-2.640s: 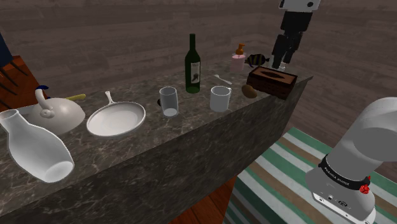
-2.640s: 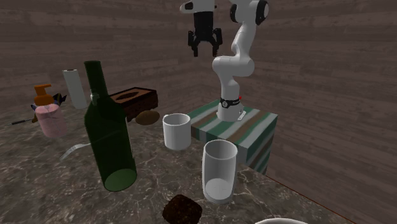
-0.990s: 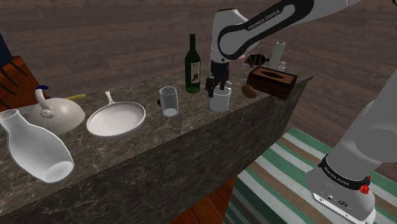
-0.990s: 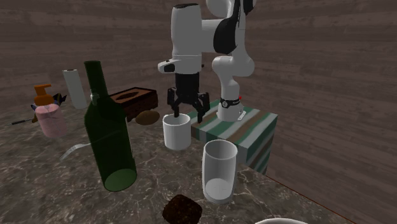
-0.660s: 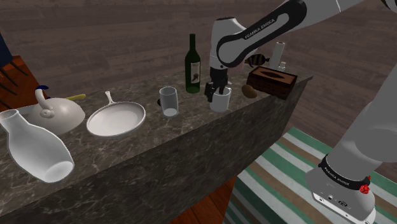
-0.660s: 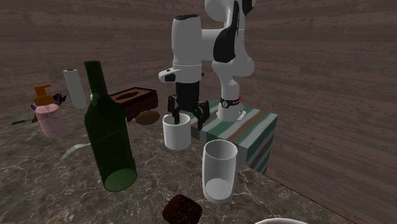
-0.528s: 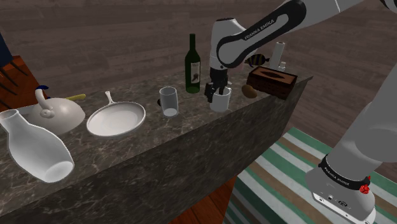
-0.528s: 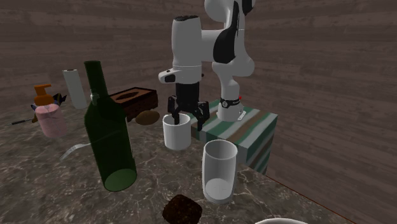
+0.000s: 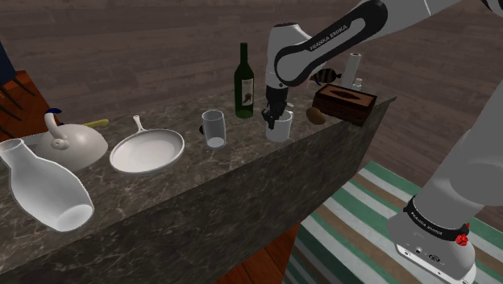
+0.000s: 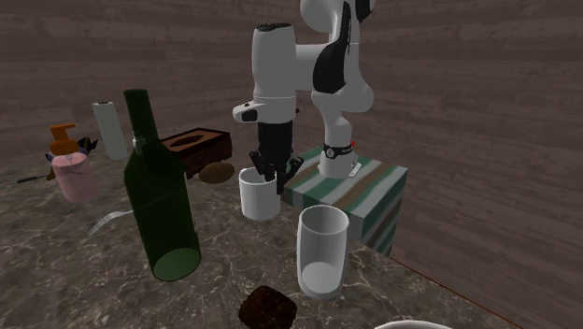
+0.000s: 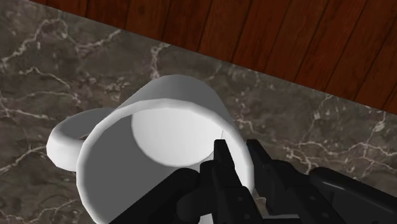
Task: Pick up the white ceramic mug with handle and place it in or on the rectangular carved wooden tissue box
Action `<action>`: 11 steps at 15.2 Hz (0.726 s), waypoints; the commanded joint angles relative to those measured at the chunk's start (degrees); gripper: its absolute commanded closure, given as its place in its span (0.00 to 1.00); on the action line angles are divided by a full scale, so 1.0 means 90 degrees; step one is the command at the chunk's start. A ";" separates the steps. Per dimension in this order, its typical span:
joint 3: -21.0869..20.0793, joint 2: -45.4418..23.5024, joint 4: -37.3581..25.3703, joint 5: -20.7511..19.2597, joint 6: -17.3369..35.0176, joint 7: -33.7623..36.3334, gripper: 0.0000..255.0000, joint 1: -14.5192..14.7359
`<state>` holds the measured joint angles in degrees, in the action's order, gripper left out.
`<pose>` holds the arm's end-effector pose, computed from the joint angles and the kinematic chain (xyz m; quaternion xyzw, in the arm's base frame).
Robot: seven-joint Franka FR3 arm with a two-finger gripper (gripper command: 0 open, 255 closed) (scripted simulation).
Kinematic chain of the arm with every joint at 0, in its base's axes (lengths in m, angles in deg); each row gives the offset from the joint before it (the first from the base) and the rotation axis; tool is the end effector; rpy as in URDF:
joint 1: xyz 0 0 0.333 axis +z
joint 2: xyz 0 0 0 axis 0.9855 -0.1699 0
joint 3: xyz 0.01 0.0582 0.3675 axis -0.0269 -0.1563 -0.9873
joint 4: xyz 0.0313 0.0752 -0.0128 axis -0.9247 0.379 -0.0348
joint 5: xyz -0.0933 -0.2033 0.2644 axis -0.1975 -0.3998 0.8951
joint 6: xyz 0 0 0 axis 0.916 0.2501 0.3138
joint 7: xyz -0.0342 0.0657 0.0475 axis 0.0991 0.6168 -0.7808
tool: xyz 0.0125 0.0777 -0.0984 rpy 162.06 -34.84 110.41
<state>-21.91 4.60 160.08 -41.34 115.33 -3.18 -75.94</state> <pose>0.5009 0.1183 0.4247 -0.9953 -0.0965 -0.0113 0.0007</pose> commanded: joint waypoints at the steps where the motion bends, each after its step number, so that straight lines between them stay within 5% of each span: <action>1: 0.0000 0.0000 0.0000 0.0000 0.0000 0.0000 1.00 0.0000; 11: -0.0003 0.0181 -0.0148 0.0041 -0.0326 -0.0030 1.00 -0.0005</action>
<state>-21.90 5.83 159.02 -41.05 113.06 -3.46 -76.01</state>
